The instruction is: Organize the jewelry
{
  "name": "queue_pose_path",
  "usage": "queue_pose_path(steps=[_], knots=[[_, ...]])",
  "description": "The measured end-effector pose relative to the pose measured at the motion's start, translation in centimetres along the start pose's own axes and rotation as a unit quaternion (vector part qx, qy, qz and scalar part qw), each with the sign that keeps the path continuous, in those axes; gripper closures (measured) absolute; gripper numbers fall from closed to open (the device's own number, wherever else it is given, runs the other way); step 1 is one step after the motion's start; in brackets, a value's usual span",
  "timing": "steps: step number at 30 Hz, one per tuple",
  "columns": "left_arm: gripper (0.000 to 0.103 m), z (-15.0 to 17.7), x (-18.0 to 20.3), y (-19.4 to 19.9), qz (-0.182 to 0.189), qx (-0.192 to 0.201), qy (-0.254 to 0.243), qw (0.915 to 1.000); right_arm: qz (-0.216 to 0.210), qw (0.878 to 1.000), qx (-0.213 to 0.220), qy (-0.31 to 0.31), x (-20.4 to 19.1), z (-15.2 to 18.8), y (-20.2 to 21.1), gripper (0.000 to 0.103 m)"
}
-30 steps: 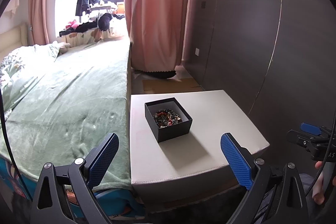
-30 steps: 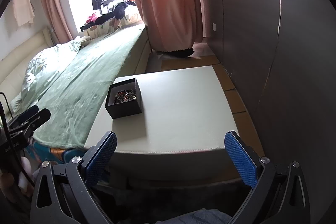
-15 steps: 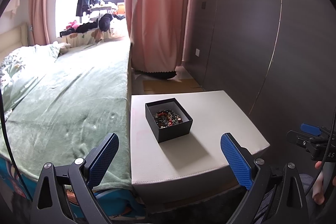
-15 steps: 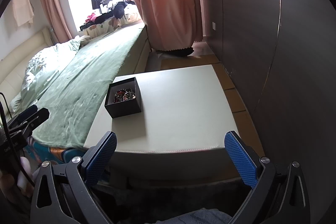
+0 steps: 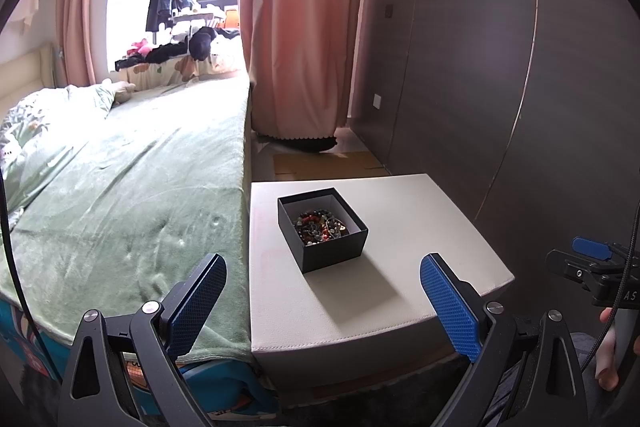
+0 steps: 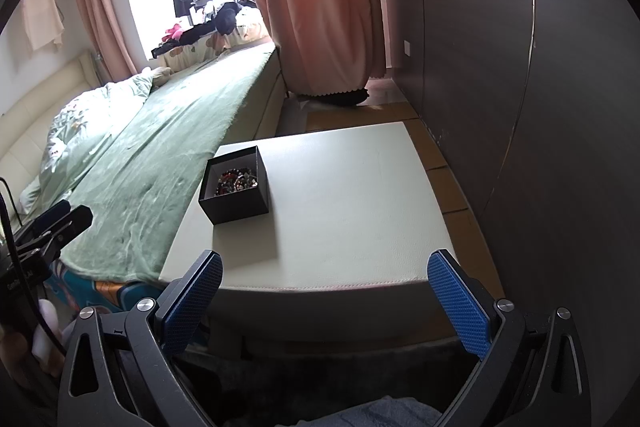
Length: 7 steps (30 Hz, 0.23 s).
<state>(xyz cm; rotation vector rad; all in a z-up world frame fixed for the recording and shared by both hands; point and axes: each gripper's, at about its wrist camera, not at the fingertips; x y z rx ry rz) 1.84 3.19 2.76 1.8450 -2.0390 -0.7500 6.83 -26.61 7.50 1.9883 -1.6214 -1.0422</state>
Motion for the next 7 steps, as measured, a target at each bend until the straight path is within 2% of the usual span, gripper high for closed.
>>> queue_pose_path(steps=[7], knots=[[0.005, 0.0, 0.11, 0.01, 0.0, 0.0, 0.0, 1.0, 0.0, 1.0, 0.0, 0.0, -0.01, 0.11, 0.09, 0.0]])
Point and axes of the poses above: each gripper's, at about its wrist camera, not at the fingertips, and y roughly against the way its jaws point, x to its right, z to its underside, and after that the axes turned 14 degrees about -y, right-handed
